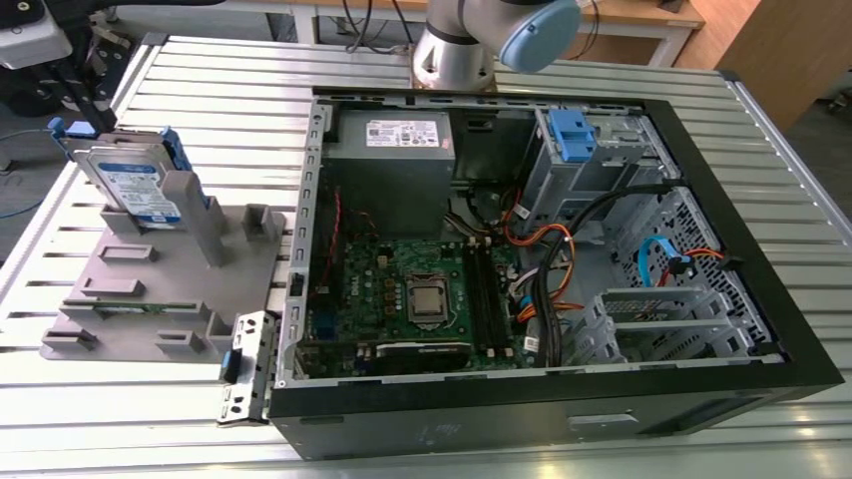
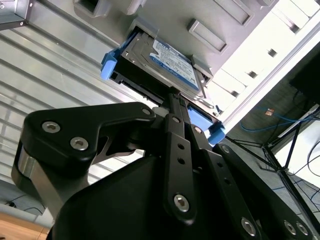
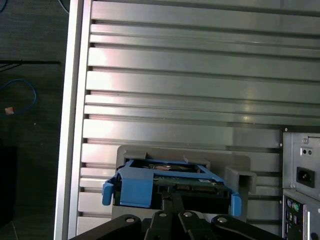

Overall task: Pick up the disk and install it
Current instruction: 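Pick up the disk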

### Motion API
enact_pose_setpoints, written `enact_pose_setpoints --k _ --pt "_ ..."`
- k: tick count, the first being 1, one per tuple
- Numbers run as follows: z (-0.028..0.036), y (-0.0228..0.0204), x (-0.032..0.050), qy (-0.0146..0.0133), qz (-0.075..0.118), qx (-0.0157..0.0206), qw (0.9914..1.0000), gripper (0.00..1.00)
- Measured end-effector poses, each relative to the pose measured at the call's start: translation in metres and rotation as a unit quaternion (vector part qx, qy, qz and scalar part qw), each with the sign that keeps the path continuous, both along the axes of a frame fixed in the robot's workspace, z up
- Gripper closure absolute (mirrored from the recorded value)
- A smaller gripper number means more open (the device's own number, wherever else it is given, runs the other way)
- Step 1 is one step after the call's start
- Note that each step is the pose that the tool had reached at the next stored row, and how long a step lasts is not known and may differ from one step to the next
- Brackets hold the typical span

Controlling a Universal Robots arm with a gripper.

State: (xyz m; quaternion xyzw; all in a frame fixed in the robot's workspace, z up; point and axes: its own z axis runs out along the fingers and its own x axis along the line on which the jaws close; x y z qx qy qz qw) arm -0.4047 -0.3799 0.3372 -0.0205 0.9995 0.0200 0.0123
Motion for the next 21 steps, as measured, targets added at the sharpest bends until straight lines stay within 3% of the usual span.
enact_pose_setpoints --k 21 --pt "-0.0002 0.0 0.0 0.0 0.02 0.0 0.99981 0.89"
